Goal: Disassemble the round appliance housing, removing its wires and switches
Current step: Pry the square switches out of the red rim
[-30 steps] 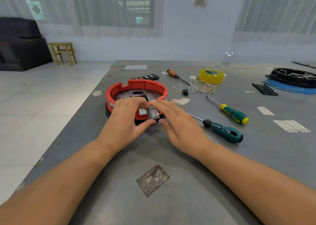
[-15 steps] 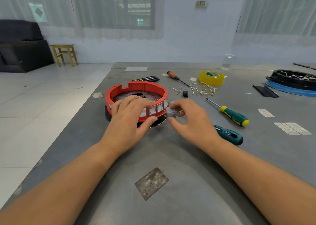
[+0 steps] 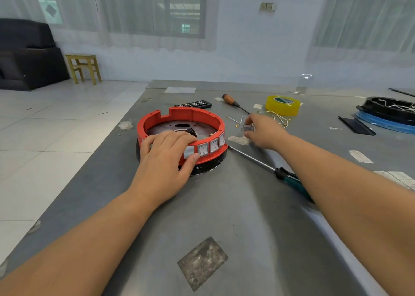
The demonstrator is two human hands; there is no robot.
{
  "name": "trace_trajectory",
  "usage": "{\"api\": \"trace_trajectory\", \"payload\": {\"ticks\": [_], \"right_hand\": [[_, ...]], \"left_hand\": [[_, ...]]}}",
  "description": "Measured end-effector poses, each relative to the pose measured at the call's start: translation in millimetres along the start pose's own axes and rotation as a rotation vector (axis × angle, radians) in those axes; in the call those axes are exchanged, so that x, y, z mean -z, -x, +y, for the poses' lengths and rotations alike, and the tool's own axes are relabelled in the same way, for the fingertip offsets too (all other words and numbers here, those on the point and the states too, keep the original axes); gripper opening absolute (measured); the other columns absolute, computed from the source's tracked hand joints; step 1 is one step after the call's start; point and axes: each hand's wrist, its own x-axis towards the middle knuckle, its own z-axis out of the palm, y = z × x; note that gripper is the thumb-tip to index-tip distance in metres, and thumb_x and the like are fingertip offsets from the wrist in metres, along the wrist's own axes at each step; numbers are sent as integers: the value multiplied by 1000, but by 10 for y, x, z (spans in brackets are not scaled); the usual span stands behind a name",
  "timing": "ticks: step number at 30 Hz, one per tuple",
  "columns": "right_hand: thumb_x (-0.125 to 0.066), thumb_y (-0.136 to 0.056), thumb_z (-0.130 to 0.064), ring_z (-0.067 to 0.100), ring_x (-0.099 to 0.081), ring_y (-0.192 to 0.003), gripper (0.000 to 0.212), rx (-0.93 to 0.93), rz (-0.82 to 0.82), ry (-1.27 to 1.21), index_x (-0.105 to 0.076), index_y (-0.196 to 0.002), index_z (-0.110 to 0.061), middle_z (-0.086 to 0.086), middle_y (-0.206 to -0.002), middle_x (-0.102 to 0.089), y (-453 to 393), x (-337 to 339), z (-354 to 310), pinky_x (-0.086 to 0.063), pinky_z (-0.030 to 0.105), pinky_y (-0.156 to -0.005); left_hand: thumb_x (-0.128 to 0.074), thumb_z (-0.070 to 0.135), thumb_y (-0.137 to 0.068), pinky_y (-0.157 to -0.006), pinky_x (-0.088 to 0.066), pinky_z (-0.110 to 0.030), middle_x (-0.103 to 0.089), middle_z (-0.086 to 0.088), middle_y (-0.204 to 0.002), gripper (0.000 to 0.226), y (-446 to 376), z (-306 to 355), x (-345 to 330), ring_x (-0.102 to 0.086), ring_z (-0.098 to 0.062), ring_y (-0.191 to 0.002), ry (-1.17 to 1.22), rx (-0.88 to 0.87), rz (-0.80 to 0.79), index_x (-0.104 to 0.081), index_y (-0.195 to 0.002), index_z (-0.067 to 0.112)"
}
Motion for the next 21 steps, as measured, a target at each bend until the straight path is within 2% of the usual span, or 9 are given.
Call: {"api": "trace_trajectory", "payload": {"ticks": [5,9,13,16,21], "right_hand": [[-60,-100,-31,28,-53,-102,35,14,-115,56,-46,-131,-20,13,-128,-60,-215,-98,-3,-45,37,-87],[-58,-101,-36,32,-56,-112,38,13,-157,97,-44,-132,-18,15,-129,-59,-188,-112,86,-47,40,-94],[-60,-99,-37,31,-56,-110,36,6,-150,94,-46,-128,-19,13,-128,-60,-68,-30,216,-46,38,-91],[-60,-100,-37,32,-57,-113,37,-7,-152,109,-46,-128,-18,13,-127,-60,45,36,320,-48,42,-98],[-60,-100,-36,31,-56,-113,37,-17,-168,110,-45,-129,-18,13,-128,-60,135,87,393,-48,42,-99]], "left_hand": [[-49,49,-99,-111,-18,-32,-62,11,-136,39,1,-32,-37,-46,-13,-134,21,-13,23,-61,-133,33],[-49,49,-99,-110,-18,-32,-63,12,-134,38,1,-26,-33,-47,-14,-133,21,-14,28,-60,-132,34],[-51,47,-99,-112,-23,-39,-64,10,-133,37,5,-6,-24,-48,-16,-132,9,-7,28,-61,-132,33],[-53,46,-99,-111,-23,-40,-65,9,-132,36,8,11,-22,-46,-14,-131,7,-6,36,-61,-131,32],[-53,45,-98,-111,-23,-40,-66,7,-131,37,5,31,-21,-45,-13,-130,0,-4,37,-61,-132,31]]}}
